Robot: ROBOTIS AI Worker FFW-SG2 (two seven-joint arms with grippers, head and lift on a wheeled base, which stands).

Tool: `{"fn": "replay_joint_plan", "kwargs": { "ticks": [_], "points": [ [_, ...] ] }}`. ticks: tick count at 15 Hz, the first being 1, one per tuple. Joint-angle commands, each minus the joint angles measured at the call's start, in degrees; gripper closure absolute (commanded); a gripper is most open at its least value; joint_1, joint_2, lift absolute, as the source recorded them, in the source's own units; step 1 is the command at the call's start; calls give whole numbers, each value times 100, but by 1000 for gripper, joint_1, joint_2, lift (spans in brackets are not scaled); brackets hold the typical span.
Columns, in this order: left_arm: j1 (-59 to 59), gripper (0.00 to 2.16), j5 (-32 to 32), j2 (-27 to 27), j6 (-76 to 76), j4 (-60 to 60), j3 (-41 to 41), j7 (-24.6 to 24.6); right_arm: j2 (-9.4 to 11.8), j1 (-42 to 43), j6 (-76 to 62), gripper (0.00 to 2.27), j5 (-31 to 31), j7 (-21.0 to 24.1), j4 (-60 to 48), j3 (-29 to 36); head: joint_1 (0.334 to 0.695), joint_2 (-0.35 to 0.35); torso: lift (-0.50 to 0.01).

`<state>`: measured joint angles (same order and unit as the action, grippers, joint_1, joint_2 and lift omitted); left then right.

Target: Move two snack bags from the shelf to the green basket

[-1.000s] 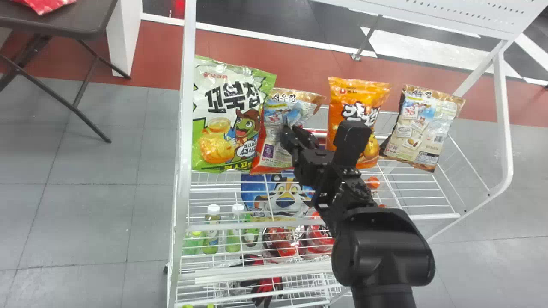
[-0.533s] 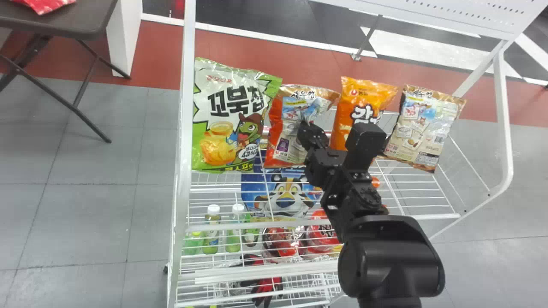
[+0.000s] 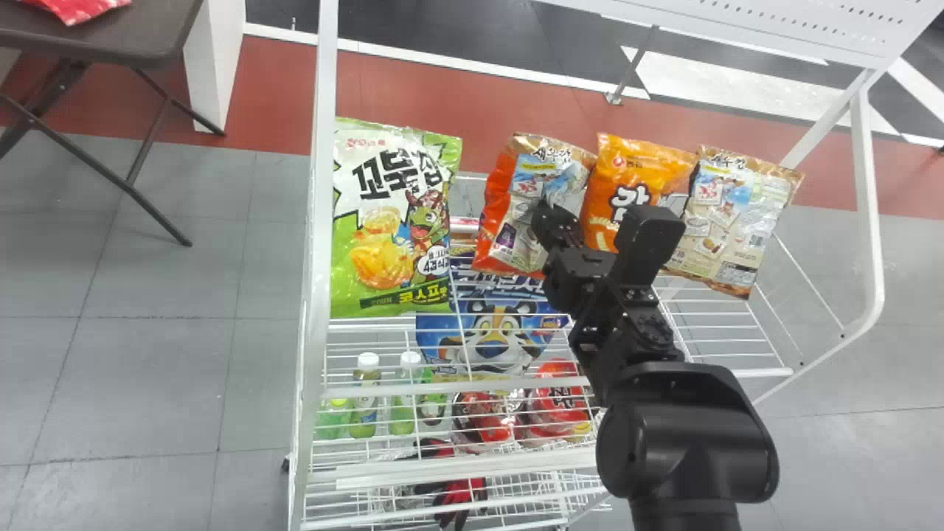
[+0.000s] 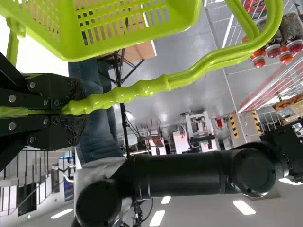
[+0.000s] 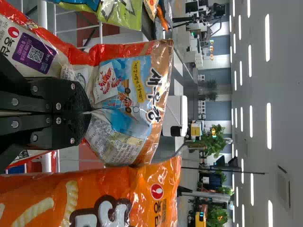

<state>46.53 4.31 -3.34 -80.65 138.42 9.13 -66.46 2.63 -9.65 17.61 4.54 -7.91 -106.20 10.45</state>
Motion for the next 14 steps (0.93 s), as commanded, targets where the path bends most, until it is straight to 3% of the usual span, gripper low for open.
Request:
{"fn": "replay_joint_plan", "kwargs": {
  "ticks": [1,9,14],
  "points": [
    [-4,2145,-18,0,0,10,27,10,1,-81,-7,2013,65,-71,-59,-8,695,-350,-14],
    [14,2145,-18,0,35,36,19,-34,-105,-222,292,2013,56,-255,-691,-606,695,-350,-14],
    [-57,2145,0,-9,35,80,10,-51,-105,-828,1680,2013,162,-229,-2203,-570,695,-350,-14]
  ]
}}
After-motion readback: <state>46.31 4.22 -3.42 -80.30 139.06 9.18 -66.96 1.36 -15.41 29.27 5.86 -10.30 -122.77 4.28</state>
